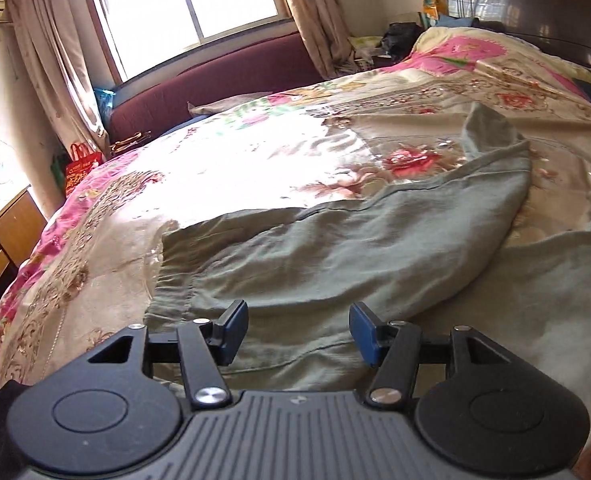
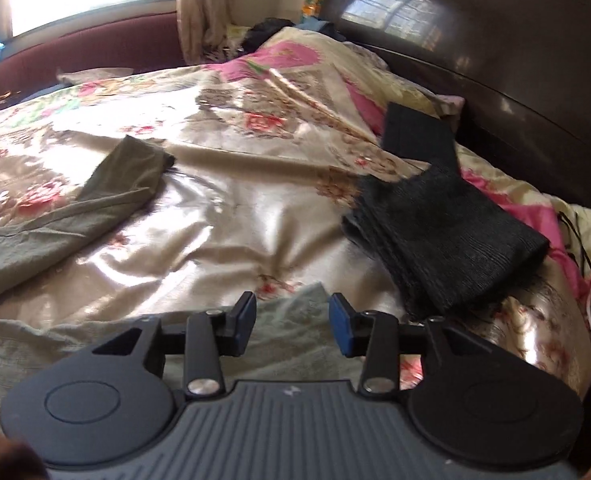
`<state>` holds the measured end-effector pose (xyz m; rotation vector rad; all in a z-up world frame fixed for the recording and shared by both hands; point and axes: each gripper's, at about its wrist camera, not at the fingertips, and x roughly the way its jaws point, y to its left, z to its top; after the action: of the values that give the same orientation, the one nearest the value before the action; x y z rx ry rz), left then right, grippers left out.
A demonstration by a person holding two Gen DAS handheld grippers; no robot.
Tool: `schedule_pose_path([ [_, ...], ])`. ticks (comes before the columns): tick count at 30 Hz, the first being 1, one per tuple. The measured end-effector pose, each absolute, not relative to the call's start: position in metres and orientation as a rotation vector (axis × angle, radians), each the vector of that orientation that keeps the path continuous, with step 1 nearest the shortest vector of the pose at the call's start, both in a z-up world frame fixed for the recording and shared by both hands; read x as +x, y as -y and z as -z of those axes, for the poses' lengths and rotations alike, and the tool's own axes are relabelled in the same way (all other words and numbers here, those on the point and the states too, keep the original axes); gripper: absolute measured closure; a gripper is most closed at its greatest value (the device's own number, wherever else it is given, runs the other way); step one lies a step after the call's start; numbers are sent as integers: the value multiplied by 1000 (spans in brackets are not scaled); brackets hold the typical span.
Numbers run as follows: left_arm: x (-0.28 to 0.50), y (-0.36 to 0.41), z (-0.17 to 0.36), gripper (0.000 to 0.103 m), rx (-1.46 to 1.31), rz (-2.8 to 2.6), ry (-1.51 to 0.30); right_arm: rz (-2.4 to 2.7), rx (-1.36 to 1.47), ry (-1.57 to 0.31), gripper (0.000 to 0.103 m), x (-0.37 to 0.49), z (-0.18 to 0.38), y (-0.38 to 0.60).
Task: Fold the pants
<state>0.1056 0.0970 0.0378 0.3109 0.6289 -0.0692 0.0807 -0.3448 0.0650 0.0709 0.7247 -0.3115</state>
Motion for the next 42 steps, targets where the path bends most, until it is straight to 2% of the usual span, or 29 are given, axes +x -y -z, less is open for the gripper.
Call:
schedule_pose_path([
  [9,198,-154,-35,31,355,3,-660,-299,-192,-726,59,213,-57,190],
  [17,281,-204,-18,31,258,-16,-749,-490,-376,-790,58,310,-28,136],
  [24,301,-211,1,31,235,26,-803,-511,-361,-894,57,343,-1,147],
  [42,319,-226,-2,32,215,72,-856,-644,-346,-1018,55,355,4,143],
])
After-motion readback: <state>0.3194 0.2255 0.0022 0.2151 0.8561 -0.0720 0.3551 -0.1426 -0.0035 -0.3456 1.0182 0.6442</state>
